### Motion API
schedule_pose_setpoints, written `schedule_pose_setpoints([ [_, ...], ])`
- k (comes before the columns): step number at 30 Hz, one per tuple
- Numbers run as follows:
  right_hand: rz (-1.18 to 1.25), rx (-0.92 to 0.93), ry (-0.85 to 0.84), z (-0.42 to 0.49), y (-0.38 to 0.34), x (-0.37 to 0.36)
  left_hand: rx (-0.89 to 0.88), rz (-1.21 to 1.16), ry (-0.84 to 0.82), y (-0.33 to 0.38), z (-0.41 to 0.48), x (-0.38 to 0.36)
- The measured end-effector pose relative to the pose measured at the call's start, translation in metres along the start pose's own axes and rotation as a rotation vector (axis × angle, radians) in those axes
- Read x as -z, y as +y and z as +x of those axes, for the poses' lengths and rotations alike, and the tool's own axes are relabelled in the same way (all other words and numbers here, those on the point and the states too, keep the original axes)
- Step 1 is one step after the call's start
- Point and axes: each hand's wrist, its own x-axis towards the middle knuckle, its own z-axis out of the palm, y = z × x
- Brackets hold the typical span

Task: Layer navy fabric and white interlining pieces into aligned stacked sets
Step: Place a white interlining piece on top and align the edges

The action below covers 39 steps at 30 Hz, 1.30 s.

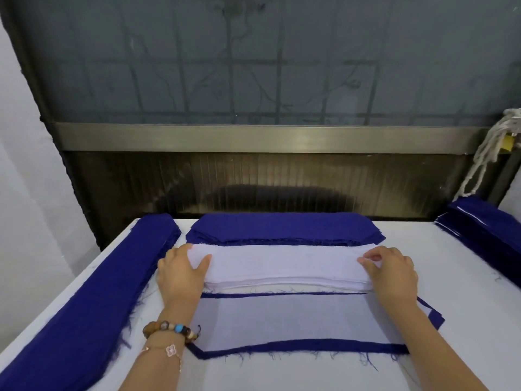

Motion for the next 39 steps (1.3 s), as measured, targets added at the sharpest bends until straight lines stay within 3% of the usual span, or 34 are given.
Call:
schedule_pose_setpoints([
  [3, 0.018, 0.003, 0.006, 0.001, -0.001, -0.001, 0.052, 0.016, -0.043, -0.003, 0.003, -0.001],
  [13, -0.003, 0.065, 0.011, 0.005, 0.003, -0.002, 0.054, 0.012, 0.128, 0.002, 0.006, 0.012],
  [16, 0.030, 0.091, -0.021, 0.006, 0.005, -0.003, -0.028, -0.149, 0.123, 0.002, 0.006, 0.013],
  [18, 0.046, 0.106, -0.043, 0.006, 0.007, -0.004, -0.081, -0.339, 0.036, 0.003, 0.005, 0.012],
  [22, 0.043, 0.103, -0.069, 0.005, 0.007, -0.003, -0.096, -0.300, -0.087, 0.005, 0.007, 0.006],
  [32, 0.104, -0.014, -0.121, 0.006, 0.006, 0.005, 0.059, -0.681, -0.049, 0.000, 0.007, 0.017],
  [35, 0.118, -0.068, -0.227, 0.011, 0.006, 0.009, 0.025, -0.720, -0.055, -0.001, 0.008, 0.018],
  [39, 0.146, -0.001, -0.353, 0.015, 0.013, 0.012, -0.059, -0.784, -0.040, -0.002, 0.010, 0.020],
])
